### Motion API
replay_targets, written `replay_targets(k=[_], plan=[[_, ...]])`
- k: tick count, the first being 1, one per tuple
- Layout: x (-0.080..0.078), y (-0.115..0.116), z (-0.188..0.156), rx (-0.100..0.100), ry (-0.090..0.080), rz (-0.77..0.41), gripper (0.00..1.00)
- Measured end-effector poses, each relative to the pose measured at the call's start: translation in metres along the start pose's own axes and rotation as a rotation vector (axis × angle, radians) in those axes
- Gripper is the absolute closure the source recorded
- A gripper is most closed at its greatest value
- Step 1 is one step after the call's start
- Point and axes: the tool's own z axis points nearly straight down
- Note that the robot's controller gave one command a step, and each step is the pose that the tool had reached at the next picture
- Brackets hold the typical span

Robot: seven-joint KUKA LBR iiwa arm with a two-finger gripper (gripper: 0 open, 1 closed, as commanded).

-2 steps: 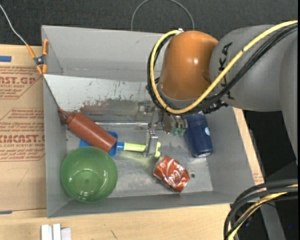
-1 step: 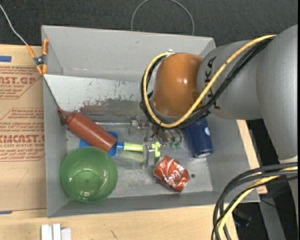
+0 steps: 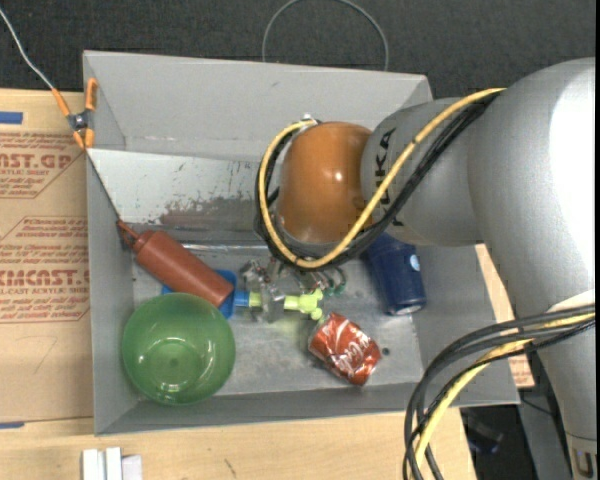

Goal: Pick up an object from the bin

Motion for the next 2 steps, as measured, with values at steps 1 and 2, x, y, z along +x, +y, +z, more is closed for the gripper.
replay_targets(k=[1,2], plan=[[0.000,0.000,0.000,0.000,0.000,0.000,1.00],[-0.002,-0.001,-0.101,0.000,0.001,-0.017,1.00]])
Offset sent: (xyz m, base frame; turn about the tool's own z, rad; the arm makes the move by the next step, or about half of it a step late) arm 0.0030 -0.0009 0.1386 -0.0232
